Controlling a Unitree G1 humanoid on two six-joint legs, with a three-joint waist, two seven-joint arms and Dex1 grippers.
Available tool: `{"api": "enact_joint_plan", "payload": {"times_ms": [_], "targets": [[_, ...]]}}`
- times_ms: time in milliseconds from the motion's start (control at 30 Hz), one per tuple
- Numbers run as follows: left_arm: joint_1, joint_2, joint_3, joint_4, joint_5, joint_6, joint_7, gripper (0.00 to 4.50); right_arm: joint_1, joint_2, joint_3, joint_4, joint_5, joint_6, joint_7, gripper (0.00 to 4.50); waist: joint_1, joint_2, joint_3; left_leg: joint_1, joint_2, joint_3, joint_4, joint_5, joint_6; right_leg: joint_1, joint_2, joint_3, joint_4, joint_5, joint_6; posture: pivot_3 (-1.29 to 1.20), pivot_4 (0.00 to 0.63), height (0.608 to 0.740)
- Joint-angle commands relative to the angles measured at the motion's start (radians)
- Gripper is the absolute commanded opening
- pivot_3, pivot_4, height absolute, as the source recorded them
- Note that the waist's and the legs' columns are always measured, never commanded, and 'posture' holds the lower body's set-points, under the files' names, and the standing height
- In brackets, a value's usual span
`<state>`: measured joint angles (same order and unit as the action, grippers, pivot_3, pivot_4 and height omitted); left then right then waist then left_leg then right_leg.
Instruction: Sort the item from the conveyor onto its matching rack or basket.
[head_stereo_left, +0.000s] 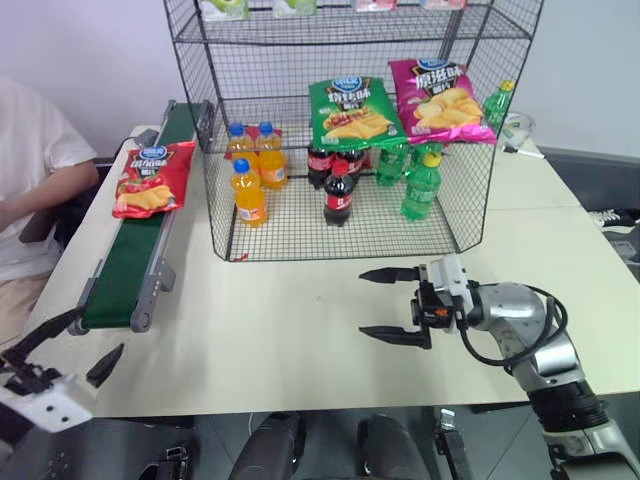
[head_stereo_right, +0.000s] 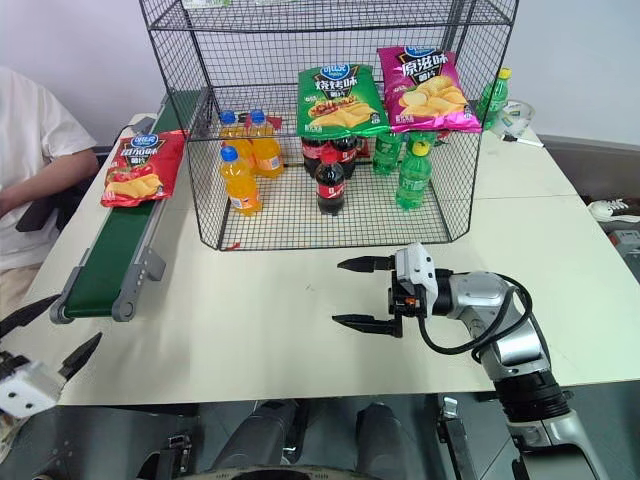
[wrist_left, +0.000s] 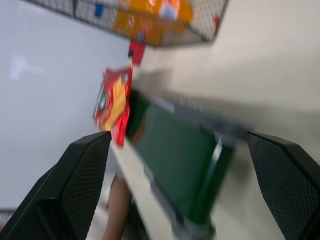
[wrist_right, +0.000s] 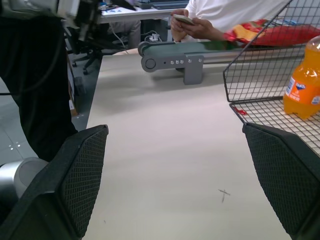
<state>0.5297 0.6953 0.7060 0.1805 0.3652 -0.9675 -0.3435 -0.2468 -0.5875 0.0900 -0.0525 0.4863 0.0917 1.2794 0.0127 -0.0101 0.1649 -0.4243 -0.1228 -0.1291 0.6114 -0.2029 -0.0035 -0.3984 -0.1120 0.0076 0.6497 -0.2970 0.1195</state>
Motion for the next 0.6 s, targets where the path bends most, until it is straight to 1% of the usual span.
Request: {"api": "enact_joint_plan", "payload": {"times_ms": [33, 133, 267, 600], "targets": [[0.017, 0.027, 0.059, 0.045, 0.106, 0.002, 0.128, 4.48, -0.021, 0.001, -0.022, -0.003, 0.006, -0.017, 0.008, 4.5, 0.0, 0.0, 0.0, 0.0, 0.0, 0.0, 0.0, 0.0, 0.0, 0.0, 0.0, 0.0, 0.0, 0.0, 0.0, 0.0, 0.15, 0.74], [0.01, 0.042, 0.04, 0.076, 0.157, 0.012, 0.204, 4.48, -0.025, 0.002, -0.02, 0.0, 0.003, -0.02, 0.011, 4.5, 0.0, 0.0, 0.0, 0.0, 0.0, 0.0, 0.0, 0.0, 0.0, 0.0, 0.0, 0.0, 0.0, 0.0, 0.0, 0.0, 0.15, 0.74], [-0.016, 0.043, -0.007, 0.084, 0.2, 0.077, 0.272, 4.48, -0.022, 0.002, -0.019, -0.004, 0.001, -0.023, 0.007, 4.5, 0.0, 0.0, 0.0, 0.0, 0.0, 0.0, 0.0, 0.0, 0.0, 0.0, 0.0, -0.001, 0.0, 0.0, 0.001, 0.0, 0.15, 0.74], [-0.018, 0.072, -0.087, 0.085, 0.227, 0.143, 0.362, 4.48, -0.009, -0.001, -0.027, -0.01, -0.009, -0.033, -0.008, 4.5, -0.001, 0.0, 0.0, 0.0, 0.0, -0.001, 0.0, 0.0, 0.0, 0.0, 0.001, -0.001, 0.0, 0.002, 0.003, 0.0, 0.15, 0.74]]}}
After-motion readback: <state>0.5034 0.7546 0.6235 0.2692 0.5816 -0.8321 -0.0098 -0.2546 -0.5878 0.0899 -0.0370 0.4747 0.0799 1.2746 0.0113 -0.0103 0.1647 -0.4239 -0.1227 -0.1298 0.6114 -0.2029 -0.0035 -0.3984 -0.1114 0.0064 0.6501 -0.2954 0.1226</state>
